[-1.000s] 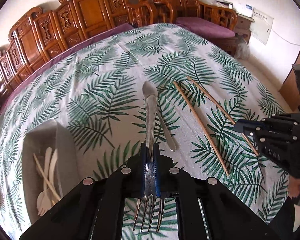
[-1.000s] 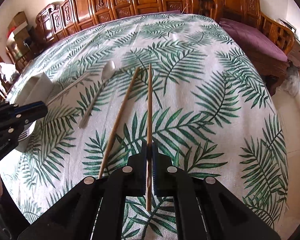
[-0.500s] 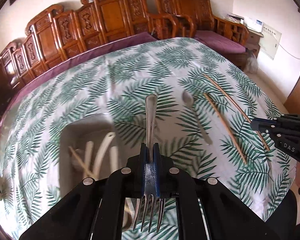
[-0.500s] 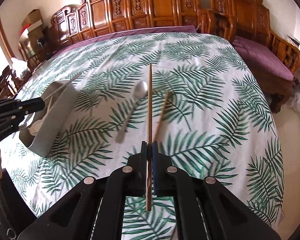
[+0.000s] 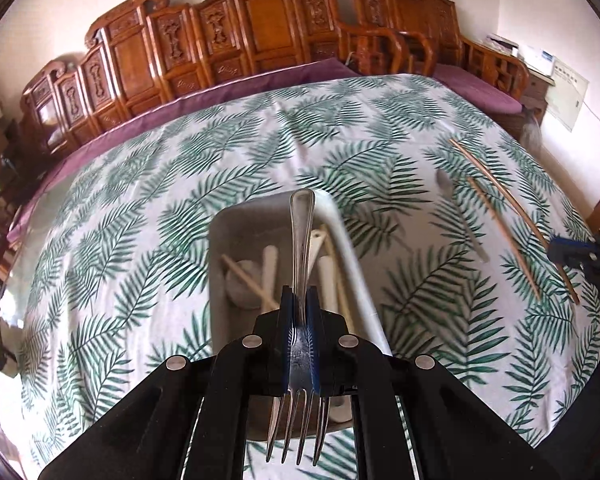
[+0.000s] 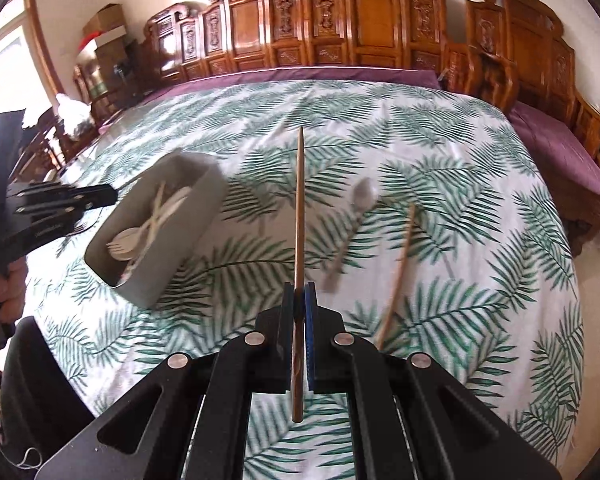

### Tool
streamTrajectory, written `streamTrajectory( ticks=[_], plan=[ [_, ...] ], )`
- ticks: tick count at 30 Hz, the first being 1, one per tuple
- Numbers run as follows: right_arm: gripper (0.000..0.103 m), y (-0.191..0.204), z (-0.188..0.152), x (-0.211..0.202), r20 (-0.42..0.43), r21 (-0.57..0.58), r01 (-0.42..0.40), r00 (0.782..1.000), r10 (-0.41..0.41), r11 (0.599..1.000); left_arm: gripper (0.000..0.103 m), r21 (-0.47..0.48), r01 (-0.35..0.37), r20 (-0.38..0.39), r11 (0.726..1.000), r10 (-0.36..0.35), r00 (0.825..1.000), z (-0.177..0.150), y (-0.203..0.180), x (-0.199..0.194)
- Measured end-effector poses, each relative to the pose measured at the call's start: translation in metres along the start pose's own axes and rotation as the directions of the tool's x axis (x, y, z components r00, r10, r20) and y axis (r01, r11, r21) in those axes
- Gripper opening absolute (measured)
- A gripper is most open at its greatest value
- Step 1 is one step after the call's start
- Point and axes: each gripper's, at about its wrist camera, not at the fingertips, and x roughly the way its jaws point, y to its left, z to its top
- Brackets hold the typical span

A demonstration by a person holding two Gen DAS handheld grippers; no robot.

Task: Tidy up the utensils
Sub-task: 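Release the metal fork into the grey tray with the left gripper while the right carries the chopstick, then lower the wooden chopstick into the grey tray and open the right gripper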

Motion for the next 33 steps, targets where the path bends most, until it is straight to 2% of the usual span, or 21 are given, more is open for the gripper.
streamTrajectory(
  ticks=[11,18,24,33],
  plan=[
    [0.006,0.061,0.004,0.005,-0.012,-0.088,-0.068,0.998,0.068,0.994,0.006,-0.02,-0.015,-0.017,1.0,0.014,1.0,-0.012,0.021,0.006],
    [0.006,0.097,0.018,0.015,-0.012,-0.111,-0.103,0.995,0.102,0.989,0.007,-0.047,0.009,-0.013,0.999,-0.01,1.0,-0.015,0.033,0.008],
    [0.006,0.121,0.028,0.028,-0.028,-0.123,-0.115,0.993,0.113,0.986,0.007,-0.086,0.034,0.032,0.996,-0.032,0.999,-0.019,0.049,-0.005],
    [0.006,0.141,0.04,0.054,-0.051,-0.098,-0.121,0.992,0.117,0.988,0.007,-0.108,0.042,0.102,0.993,-0.031,0.994,-0.04,0.074,-0.046]
  ],
)
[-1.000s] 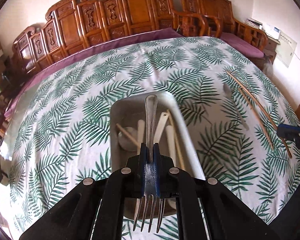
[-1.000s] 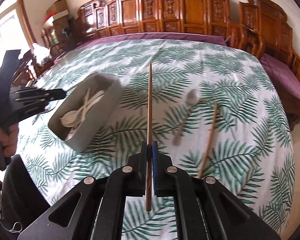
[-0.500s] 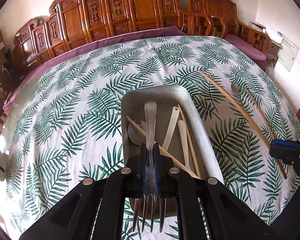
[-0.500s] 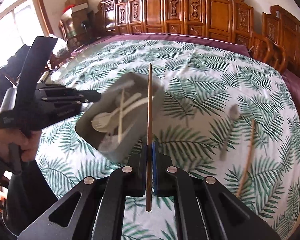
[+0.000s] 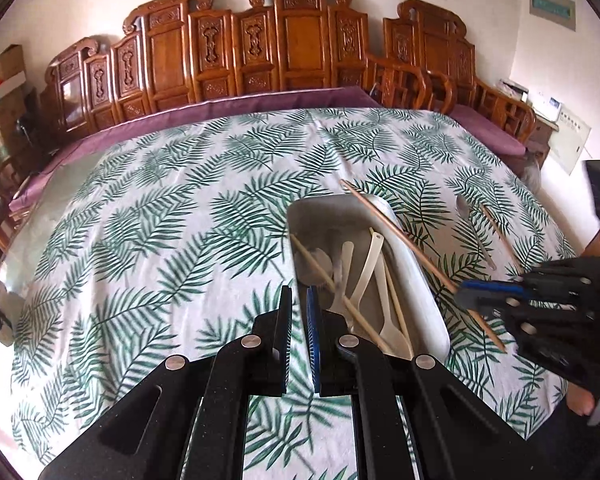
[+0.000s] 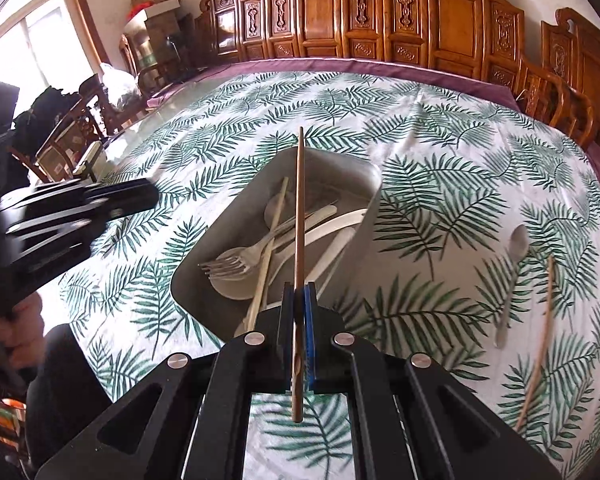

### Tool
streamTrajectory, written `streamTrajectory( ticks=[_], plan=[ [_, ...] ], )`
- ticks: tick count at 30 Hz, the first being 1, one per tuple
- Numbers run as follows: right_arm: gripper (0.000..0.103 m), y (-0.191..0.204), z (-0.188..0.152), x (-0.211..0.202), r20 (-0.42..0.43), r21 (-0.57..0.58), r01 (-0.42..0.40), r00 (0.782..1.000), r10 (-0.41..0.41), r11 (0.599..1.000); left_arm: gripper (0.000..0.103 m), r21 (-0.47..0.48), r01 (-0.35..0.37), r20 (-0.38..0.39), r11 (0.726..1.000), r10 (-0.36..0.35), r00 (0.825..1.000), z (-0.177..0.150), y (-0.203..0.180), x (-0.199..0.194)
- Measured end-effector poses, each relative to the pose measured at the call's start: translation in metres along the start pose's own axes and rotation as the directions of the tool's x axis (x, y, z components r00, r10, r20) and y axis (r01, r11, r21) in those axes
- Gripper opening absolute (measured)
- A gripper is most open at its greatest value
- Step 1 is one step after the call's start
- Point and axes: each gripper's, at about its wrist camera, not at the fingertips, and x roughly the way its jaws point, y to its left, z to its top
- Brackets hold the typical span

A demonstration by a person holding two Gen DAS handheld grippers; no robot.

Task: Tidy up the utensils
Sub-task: 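Lower the wooden chopstick into the grey tray and open the right gripper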

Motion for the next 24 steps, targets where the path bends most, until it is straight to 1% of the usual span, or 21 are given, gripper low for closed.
streamTrajectory(
  ticks=[6,10,21,24],
  plan=[
    [0.006,0.009,0.007,0.019,-0.011,0.036,-0.003,1.0,0.003,0.999,0.007,-0.005,-0.029,0.033,1.0,0.029,0.999,-0.015,0.015,-0.021],
    [0.006,0.013,0.01,0.029,-0.021,0.06,0.01,1.0,-0.009,0.998,0.008,-0.011,-0.049,0.043,0.999,0.049,0.998,-0.023,0.022,-0.026],
    [0.006,0.012,0.017,0.047,-0.037,0.091,0.045,0.998,-0.042,0.995,0.008,-0.061,-0.038,0.037,0.997,0.041,0.998,-0.043,0.037,-0.021],
    [0.006,0.013,0.017,0.049,-0.039,0.088,0.051,0.998,-0.048,0.995,0.008,-0.057,-0.031,0.027,0.998,0.033,0.999,-0.045,0.036,-0.018]
  ],
)
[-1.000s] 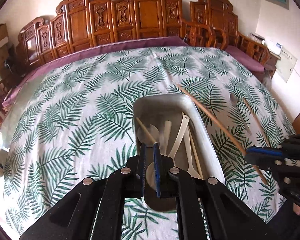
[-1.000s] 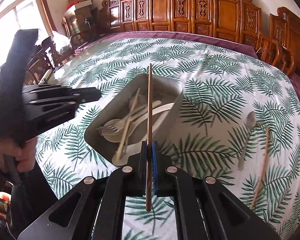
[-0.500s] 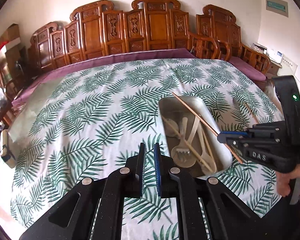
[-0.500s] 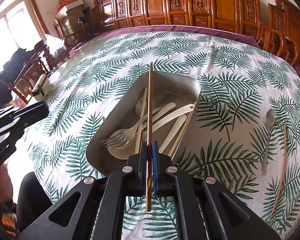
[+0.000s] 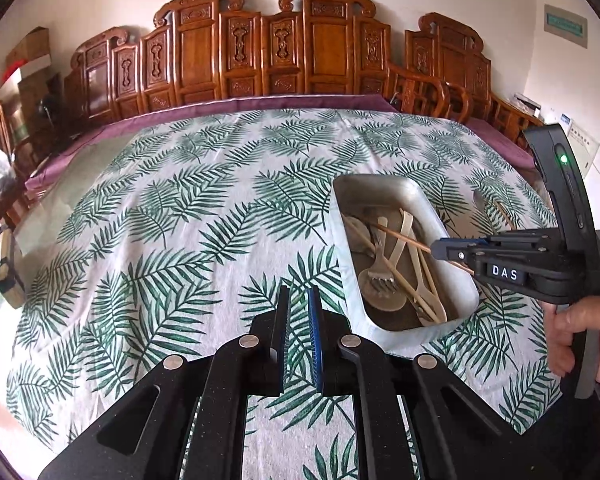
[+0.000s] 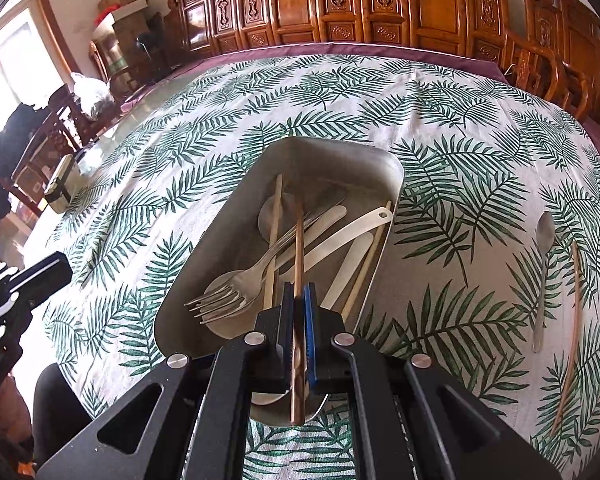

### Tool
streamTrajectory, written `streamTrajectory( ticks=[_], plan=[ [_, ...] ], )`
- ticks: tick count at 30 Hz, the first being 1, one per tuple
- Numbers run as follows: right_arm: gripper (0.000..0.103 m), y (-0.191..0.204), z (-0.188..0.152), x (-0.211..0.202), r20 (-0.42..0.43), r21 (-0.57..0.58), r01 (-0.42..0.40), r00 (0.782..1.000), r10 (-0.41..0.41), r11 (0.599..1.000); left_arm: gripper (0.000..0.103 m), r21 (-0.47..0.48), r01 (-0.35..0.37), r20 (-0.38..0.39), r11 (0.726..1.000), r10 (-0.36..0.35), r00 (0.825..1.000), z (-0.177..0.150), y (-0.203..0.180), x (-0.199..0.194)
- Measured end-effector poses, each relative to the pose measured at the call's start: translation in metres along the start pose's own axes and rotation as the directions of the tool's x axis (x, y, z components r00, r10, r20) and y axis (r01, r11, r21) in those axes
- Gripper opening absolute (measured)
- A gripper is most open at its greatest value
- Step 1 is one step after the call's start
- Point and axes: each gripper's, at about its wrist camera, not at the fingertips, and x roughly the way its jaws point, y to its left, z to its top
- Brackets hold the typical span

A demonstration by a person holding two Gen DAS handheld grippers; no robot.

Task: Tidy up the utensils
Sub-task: 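Lower the wooden chopstick into the grey tray and open the right gripper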

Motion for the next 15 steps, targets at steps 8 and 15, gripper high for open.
streamTrajectory(
  ticks=[8,15],
  plan=[
    [0.006,-0.001,0.0,-0.003,0.011,0.009,0.052,0.999,-0.052,0.999,0.008,0.005,0.007,0.003,1.0,-0.007,1.0,-0.001,-0.001,-0.002],
    [0.006,0.01,0.007,-0.002,0.014,0.0,0.055,0.998,-0.055,0.998,0.008,0.006,0.012,0.011,1.0,-0.012,1.0,0.0,-0.003,-0.006]
  ],
)
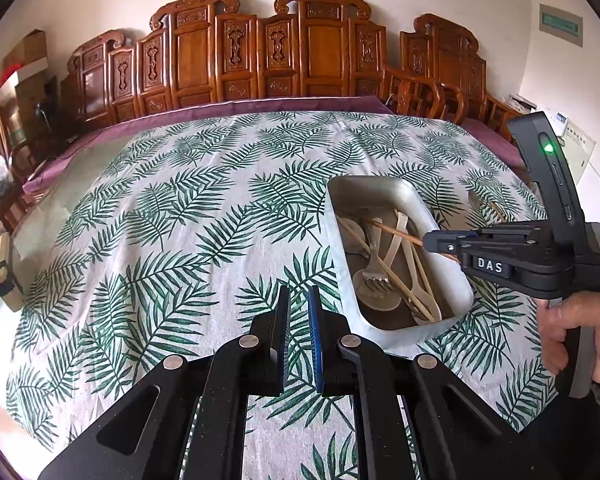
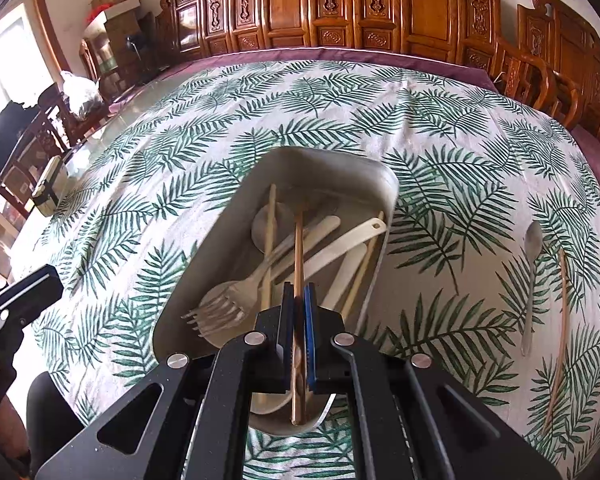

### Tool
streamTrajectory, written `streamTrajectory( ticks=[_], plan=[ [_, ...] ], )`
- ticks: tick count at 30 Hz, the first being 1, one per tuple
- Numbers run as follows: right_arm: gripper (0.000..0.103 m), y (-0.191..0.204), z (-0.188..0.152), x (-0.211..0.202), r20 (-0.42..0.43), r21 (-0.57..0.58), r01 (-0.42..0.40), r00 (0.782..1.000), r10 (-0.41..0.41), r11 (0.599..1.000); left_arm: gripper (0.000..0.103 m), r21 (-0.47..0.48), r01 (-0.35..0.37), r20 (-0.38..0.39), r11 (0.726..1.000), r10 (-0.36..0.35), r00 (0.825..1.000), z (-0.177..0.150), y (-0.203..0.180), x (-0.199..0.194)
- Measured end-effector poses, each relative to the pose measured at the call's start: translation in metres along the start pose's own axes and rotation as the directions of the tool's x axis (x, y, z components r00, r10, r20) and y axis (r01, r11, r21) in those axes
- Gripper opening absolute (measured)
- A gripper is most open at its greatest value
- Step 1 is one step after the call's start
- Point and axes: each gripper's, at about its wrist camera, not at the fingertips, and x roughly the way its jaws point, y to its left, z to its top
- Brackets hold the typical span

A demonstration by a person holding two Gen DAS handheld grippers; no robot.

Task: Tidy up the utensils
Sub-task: 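Lower the wooden chopstick into the grey tray and open the right gripper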

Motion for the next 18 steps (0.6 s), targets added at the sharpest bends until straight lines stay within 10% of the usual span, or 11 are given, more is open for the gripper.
streamTrajectory(
  ticks=[18],
  plan=[
    [0.009,-0.023,0.004,-0.056,0.021,-0.022,-0.105,0.994,0.105,0.994,0.014,0.022,0.03,0.007,0.999,-0.03,1.0,0.006,-0.027,-0.008]
  ],
)
